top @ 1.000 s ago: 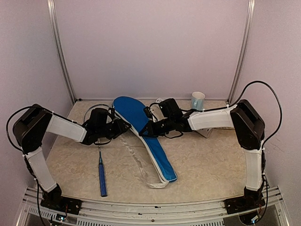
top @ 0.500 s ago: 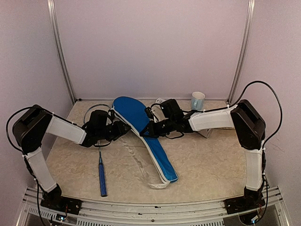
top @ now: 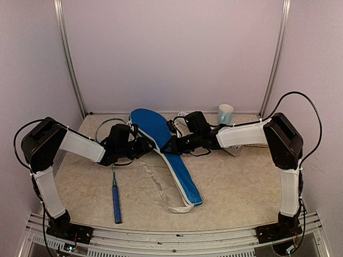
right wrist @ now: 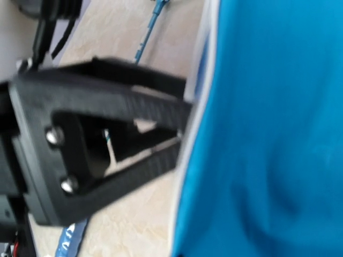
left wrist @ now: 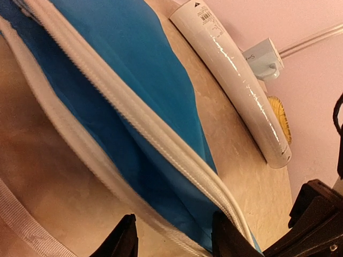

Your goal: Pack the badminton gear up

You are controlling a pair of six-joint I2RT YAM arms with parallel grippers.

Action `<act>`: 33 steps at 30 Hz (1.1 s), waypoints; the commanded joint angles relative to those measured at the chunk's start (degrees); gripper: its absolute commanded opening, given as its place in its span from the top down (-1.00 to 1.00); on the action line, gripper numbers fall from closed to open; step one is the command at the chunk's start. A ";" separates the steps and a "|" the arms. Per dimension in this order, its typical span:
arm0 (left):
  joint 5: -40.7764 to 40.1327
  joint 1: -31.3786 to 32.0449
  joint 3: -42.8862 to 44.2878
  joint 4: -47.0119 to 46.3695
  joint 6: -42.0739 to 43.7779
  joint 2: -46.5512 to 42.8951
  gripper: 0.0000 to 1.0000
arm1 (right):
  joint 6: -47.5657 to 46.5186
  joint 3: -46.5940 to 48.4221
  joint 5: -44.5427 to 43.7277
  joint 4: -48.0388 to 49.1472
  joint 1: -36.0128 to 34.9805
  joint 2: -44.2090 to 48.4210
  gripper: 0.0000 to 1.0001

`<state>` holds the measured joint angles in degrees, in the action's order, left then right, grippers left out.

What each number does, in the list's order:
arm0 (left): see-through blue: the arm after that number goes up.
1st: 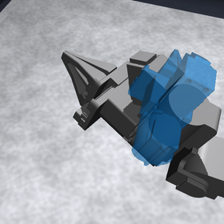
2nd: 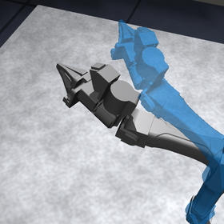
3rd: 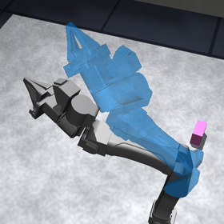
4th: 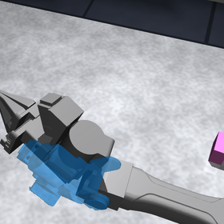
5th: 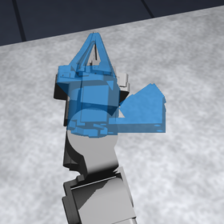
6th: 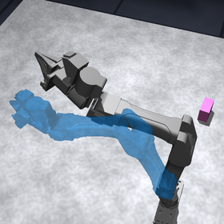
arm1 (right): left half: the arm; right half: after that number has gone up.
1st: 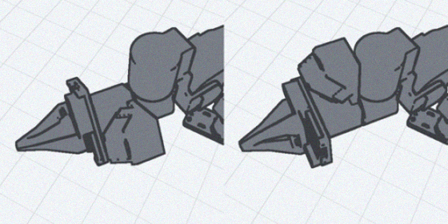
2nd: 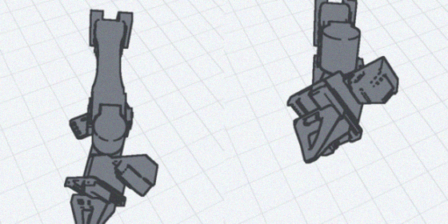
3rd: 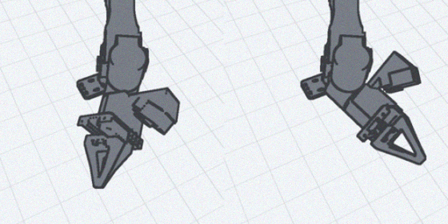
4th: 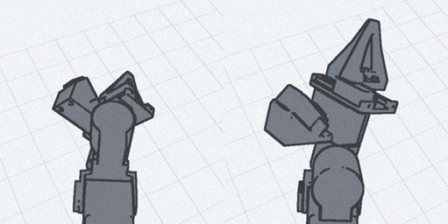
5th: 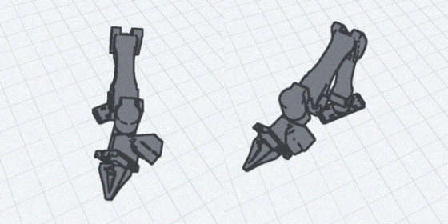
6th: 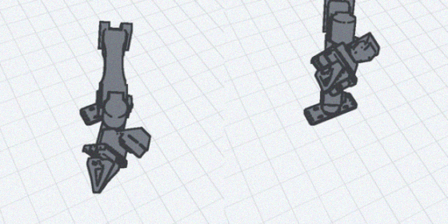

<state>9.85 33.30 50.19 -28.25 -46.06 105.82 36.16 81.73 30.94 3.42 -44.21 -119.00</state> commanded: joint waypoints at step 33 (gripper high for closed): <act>-23.76 -5.71 -8.22 37.99 7.35 -17.37 0.06 | 5.89 -5.04 2.29 11.95 1.95 2.77 1.00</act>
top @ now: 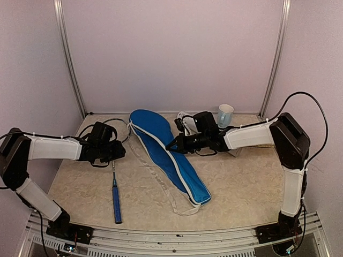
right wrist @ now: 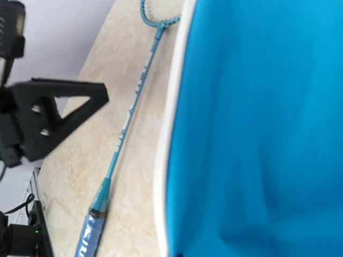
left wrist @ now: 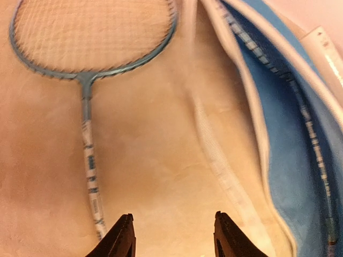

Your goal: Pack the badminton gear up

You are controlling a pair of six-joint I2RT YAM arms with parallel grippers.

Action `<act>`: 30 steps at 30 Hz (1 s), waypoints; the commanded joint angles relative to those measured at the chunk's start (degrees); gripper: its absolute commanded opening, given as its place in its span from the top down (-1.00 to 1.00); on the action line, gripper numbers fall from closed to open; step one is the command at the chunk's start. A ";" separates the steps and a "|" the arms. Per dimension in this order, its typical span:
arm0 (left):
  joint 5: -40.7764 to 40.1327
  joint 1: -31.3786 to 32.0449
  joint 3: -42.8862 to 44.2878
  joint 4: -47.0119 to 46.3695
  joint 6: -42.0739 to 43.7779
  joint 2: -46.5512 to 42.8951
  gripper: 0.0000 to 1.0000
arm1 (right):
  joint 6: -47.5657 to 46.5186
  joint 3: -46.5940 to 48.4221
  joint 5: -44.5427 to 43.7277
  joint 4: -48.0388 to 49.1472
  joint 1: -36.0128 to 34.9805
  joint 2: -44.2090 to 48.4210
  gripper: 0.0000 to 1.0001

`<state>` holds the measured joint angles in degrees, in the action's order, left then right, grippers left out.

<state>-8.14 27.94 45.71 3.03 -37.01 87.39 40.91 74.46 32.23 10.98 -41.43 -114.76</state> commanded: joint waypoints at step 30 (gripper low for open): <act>-11.37 -1.26 -0.75 10.33 -3.50 7.10 1.00 | 0.32 0.85 -0.41 6.14 -1.38 -3.75 1.00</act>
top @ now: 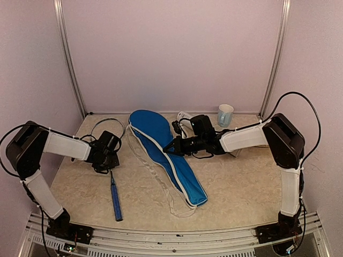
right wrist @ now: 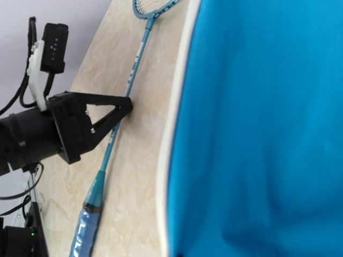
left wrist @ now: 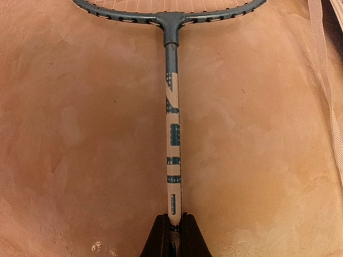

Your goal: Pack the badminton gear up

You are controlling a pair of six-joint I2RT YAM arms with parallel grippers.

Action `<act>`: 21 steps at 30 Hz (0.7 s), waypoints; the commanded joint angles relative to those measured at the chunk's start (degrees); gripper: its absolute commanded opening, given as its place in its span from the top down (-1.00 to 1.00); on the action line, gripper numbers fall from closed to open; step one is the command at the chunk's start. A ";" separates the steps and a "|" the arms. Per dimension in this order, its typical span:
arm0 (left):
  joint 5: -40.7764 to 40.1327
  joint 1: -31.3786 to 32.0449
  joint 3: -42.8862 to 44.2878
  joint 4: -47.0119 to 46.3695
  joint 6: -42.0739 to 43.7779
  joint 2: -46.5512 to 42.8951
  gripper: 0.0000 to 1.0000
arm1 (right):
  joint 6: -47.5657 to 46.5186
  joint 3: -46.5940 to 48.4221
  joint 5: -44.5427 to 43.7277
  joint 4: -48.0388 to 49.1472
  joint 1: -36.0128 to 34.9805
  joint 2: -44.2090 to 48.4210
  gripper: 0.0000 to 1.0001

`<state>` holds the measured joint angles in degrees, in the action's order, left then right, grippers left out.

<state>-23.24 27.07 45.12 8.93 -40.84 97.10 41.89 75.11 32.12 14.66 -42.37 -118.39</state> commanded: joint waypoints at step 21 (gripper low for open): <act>1.91 18.75 -2.66 25.56 -4.41 -29.33 1.00 | -3.11 -0.63 -0.83 1.30 -0.43 0.87 1.00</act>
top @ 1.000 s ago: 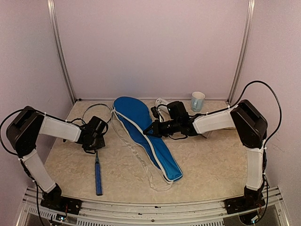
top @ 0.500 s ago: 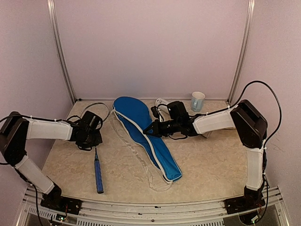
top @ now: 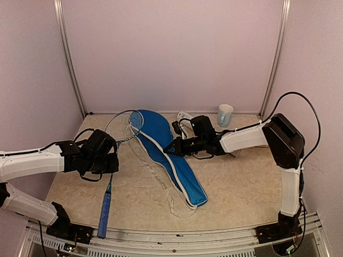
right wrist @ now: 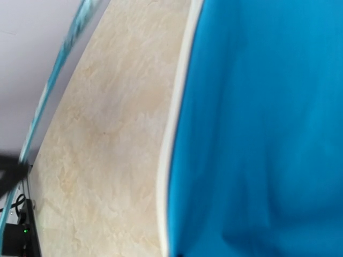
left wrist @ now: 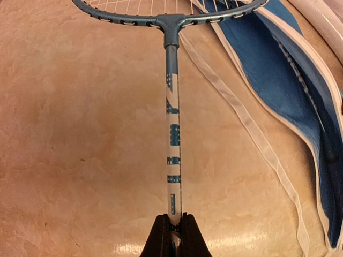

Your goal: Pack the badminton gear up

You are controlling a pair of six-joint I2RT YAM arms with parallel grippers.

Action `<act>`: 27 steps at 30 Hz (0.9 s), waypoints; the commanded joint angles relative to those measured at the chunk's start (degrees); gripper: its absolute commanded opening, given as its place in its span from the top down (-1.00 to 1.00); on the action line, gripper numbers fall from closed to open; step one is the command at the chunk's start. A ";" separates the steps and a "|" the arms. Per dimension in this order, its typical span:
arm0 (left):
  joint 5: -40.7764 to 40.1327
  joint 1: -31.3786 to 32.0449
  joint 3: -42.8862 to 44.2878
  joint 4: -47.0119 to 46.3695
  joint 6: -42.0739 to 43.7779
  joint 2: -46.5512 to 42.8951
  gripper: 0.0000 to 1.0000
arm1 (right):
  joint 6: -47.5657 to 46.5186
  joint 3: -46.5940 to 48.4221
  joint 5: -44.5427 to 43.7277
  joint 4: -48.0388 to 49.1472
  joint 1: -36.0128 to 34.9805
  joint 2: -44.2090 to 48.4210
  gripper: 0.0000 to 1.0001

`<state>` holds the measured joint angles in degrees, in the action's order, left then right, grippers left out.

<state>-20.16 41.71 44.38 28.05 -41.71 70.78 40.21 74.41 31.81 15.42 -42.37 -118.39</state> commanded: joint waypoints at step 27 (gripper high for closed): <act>-9.95 34.02 -2.72 19.70 -24.65 -2.52 1.00 | 1.02 1.52 -0.95 1.48 0.01 1.53 1.00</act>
<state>-26.17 74.89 39.62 47.03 -66.72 68.69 41.36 74.43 30.63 15.31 -42.35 -118.39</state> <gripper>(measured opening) 0.026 0.004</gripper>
